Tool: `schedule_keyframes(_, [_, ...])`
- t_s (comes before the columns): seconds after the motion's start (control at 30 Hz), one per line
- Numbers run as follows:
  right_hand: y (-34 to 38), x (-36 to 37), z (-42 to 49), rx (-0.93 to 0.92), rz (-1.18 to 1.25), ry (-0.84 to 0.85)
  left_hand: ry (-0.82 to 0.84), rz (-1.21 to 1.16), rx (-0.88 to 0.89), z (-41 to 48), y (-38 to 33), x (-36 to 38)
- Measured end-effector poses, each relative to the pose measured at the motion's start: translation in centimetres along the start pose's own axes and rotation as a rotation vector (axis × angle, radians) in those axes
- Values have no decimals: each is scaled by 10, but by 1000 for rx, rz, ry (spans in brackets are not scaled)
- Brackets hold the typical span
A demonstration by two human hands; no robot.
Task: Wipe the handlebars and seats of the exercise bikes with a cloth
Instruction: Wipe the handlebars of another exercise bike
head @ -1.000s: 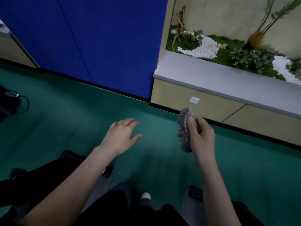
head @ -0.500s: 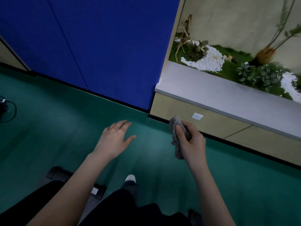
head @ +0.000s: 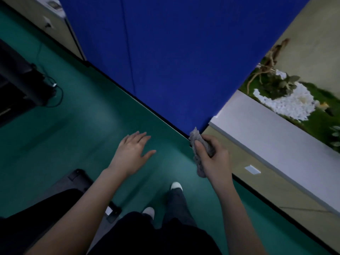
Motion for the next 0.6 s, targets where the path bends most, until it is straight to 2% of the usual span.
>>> schedule_keyframes(0.23, [-3,14,104,-73,20,176,-63,-43,-225,55,11,-8])
schedule_keyframes(0.6, [7,40,237,-152,45,348,-166,-55,-481,112,20,-37])
Point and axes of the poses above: each hand's wrist, its own z-axis towards the middle knuckle, its own x-axis out of the palm, y = z × x, the point moved 7 cm from there along z, towards the middle knuckle, and after that the axes turned 6 degrees about z, right-handed, at the moved point
